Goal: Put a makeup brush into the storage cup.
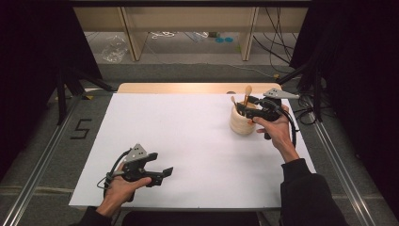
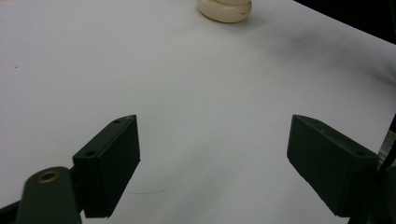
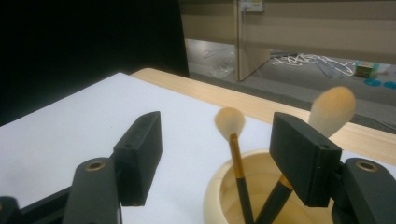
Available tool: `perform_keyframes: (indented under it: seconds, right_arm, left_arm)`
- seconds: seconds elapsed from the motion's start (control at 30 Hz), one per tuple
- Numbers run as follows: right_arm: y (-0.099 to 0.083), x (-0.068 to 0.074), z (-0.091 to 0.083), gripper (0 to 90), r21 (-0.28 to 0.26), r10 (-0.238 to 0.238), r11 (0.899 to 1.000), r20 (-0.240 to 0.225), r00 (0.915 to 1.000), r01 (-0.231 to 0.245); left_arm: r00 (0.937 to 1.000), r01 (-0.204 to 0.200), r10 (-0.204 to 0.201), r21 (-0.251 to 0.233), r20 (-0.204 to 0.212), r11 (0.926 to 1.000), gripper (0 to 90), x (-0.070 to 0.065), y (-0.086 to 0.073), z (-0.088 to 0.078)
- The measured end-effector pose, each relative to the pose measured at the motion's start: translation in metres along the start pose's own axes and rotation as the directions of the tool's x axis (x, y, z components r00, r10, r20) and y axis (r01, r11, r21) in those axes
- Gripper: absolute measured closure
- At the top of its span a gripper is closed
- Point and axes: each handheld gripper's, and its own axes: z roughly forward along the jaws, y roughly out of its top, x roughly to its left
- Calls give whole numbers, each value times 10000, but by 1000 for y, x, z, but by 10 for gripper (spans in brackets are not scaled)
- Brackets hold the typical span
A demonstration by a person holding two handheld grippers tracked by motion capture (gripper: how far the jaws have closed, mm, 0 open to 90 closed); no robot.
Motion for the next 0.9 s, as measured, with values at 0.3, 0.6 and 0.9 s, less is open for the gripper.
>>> perform_keyframes:
  seconds: [0.3, 0.6, 0.9]
  right_arm:
    - [3, 15, -1, 317, -245, -394, 9990, -312, 9987, 386]
    - [-1, 30, -2, 292, -112, -287, 9995, -558, 9980, 281]
    - [-3, 46, -7, 275, -86, -408, 9992, -834, 9957, 403]
  left_arm:
    - [10000, 5, -5, -15, 3, 10000, 169, 0, 0, 0]
    - [10000, 15, -15, -16, -6, 10000, 169, 1, 1, 1]
    - [10000, 29, -30, -75, -25, 10000, 170, 1, 1, 1]
